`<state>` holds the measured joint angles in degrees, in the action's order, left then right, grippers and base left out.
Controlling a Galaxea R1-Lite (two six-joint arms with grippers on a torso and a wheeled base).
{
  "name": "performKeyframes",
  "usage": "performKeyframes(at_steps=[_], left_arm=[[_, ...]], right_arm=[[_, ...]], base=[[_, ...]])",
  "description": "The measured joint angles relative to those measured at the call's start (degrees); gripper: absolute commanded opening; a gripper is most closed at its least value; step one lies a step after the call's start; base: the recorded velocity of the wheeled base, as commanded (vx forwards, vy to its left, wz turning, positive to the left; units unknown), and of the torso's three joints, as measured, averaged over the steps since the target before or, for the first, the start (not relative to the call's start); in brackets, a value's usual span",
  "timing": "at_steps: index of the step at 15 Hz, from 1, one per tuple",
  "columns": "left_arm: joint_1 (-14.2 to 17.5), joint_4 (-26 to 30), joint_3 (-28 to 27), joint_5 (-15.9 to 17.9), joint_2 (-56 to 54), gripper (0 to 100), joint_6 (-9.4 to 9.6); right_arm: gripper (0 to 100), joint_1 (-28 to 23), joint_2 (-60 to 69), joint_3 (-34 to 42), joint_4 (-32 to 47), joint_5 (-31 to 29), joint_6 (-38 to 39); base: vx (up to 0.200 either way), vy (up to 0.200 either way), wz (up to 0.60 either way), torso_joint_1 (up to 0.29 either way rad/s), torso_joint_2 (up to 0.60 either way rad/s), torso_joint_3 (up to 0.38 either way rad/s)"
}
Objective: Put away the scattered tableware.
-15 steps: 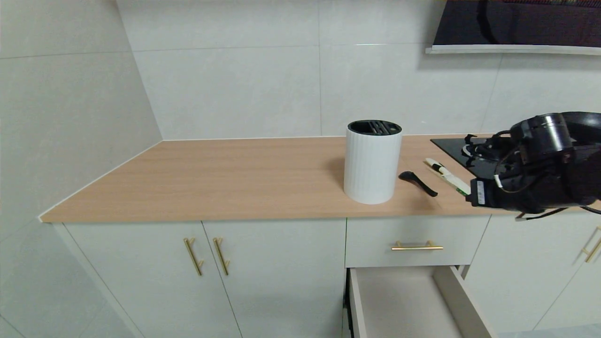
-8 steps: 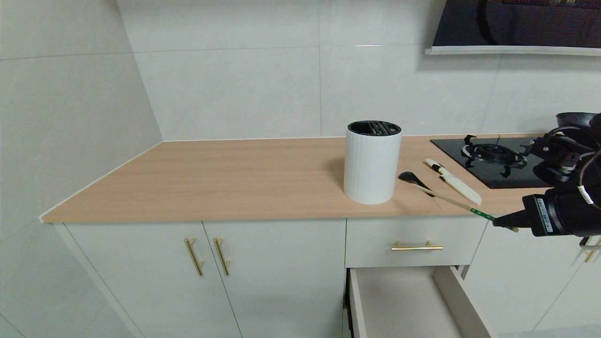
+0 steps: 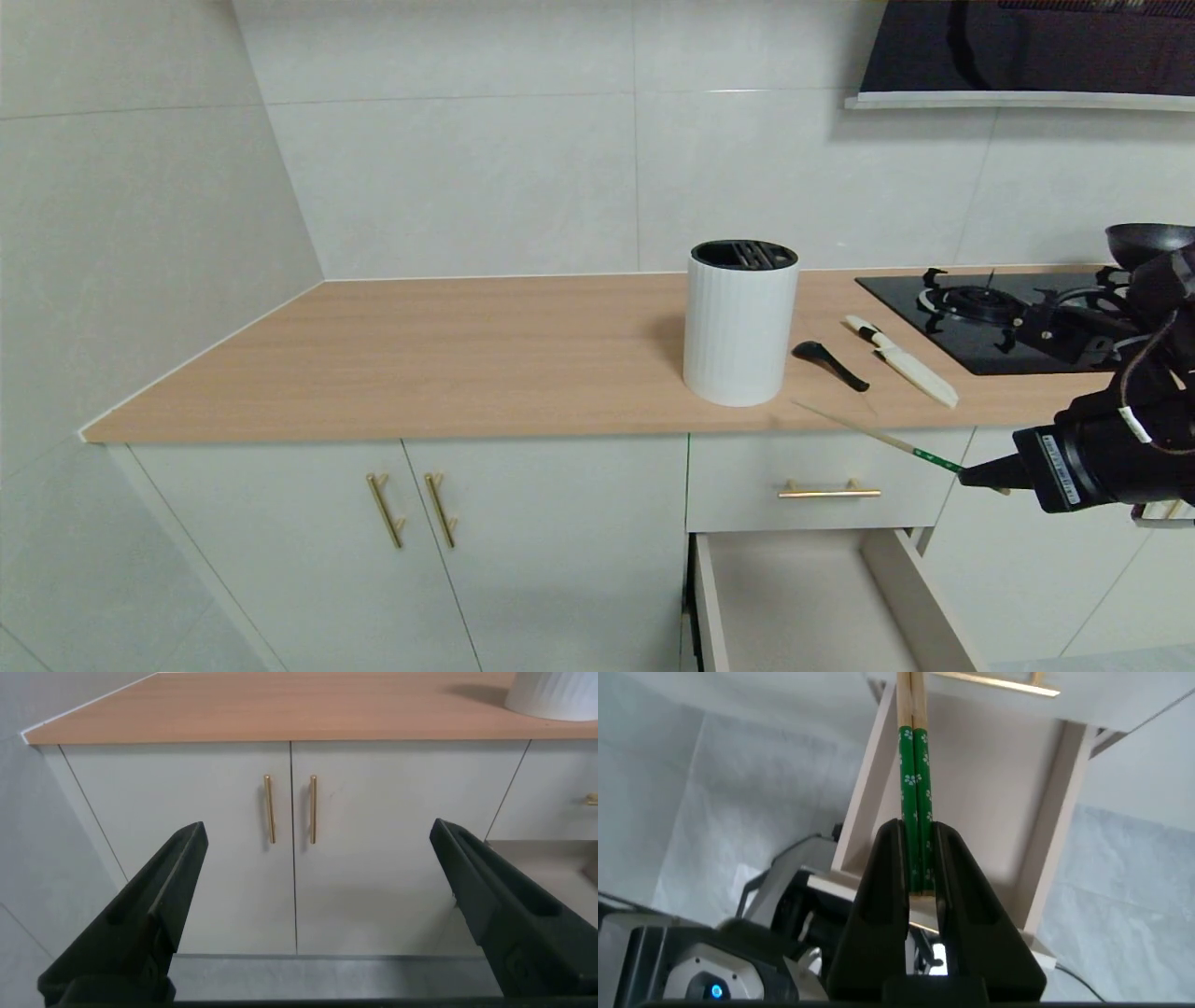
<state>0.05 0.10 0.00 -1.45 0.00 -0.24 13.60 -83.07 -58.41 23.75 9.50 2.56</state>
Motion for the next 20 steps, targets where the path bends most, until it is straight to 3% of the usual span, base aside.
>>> performKeyframes(at_steps=[5, 20], left_arm=[[-0.02, 0.0, 0.0, 0.0, 0.0, 100, 0.0], [0.0, 0.0, 0.0, 0.0, 0.0, 100, 0.0]], right_arm=[[0, 2.22, -2.13, 0.83, -0.1, -0.17, 0.0], [0, 3.6, -5.44, 1.4, -0.1, -0.2, -0.02]], base=[[0.0, 0.0, 0.0, -0.046, 0.11, 0.062], [0.0, 0.0, 0.0, -0.177, 0.47, 0.287]])
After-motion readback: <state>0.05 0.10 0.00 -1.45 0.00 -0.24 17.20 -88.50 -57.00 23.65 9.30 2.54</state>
